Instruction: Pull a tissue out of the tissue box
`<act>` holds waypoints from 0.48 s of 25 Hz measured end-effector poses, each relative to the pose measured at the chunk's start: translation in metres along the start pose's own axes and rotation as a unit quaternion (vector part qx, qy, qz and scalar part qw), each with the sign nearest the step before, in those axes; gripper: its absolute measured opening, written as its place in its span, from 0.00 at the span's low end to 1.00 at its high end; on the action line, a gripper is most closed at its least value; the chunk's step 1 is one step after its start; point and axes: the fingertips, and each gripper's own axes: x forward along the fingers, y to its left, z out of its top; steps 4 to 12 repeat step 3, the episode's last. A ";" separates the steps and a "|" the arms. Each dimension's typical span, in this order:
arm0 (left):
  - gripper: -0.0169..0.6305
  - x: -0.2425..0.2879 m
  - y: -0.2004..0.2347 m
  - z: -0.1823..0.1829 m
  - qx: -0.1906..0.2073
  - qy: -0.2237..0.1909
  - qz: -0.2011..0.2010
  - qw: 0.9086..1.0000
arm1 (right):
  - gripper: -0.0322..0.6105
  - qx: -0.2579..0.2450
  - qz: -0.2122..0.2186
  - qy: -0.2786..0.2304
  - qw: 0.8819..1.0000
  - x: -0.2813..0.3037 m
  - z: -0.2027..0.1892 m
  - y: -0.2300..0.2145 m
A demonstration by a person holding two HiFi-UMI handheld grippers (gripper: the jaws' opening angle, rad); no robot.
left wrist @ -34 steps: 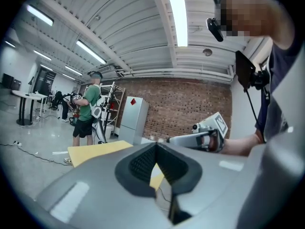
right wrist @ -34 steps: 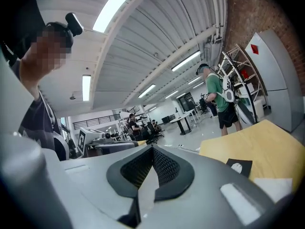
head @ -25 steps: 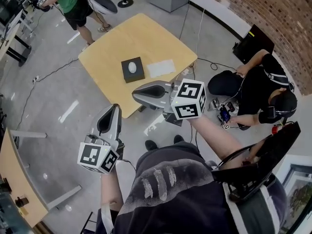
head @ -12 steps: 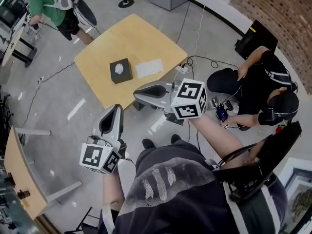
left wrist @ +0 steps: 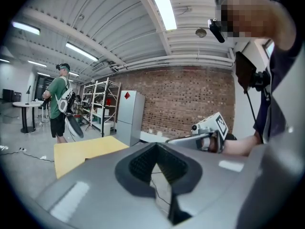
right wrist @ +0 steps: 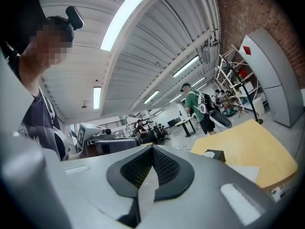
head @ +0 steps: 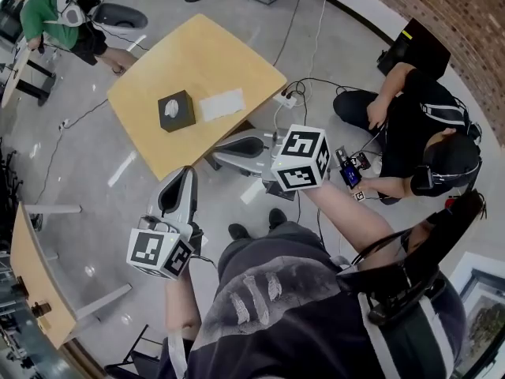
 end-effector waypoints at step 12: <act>0.03 0.016 -0.010 0.010 0.012 -0.001 -0.006 1.000 | 0.05 0.001 -0.002 0.003 1.000 -0.013 -0.001 -0.008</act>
